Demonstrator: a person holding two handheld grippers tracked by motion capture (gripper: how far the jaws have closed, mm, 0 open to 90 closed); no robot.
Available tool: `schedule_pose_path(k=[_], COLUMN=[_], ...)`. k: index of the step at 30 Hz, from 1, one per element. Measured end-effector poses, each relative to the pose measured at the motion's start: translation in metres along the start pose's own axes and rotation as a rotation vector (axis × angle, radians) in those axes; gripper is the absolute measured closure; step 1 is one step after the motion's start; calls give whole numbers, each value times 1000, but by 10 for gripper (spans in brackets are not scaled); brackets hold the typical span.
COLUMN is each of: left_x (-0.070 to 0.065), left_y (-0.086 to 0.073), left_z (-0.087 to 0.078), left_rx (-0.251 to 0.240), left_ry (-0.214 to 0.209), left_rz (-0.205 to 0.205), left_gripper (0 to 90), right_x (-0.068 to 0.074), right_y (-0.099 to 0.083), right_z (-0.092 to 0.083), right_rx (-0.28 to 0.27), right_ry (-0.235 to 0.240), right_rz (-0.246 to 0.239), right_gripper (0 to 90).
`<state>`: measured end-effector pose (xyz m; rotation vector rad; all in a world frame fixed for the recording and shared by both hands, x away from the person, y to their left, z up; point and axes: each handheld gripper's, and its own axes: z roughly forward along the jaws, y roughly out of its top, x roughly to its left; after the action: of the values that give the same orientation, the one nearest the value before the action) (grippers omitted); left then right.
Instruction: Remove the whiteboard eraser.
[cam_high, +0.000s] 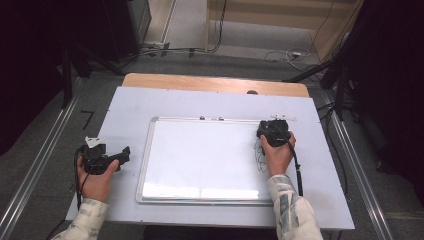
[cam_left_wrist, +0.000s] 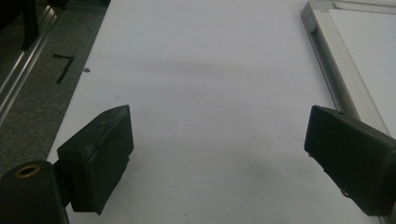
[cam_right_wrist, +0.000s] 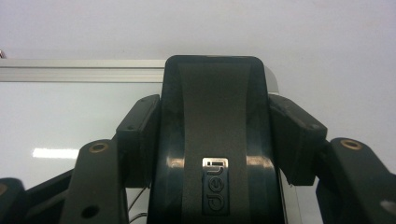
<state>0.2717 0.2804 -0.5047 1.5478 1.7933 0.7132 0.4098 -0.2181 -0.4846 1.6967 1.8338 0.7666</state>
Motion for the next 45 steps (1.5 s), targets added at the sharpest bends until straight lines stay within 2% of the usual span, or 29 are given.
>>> schedule_pose_path(k=[14, 24, 32, 45], left_x=[1, 0, 0, 0], left_y=[0, 1, 0, 1], left_z=[0, -1, -1, -2], left_rx=[0, -3, -4, -5], left_ry=[2, 3, 4, 3], left_rz=[-4, -2, -2, -2], left_gripper=[88, 89, 88, 89], right_x=[-2, -7, -11, -11], right_y=[-2, -4, -11, -24], right_z=[-5, -30, -37, -55], right_rx=[5, -37, -38, -52], right_ry=[3, 26, 46, 69], right_rz=[-21, -31, -22, -53], right_gripper=[380, 380, 380, 380])
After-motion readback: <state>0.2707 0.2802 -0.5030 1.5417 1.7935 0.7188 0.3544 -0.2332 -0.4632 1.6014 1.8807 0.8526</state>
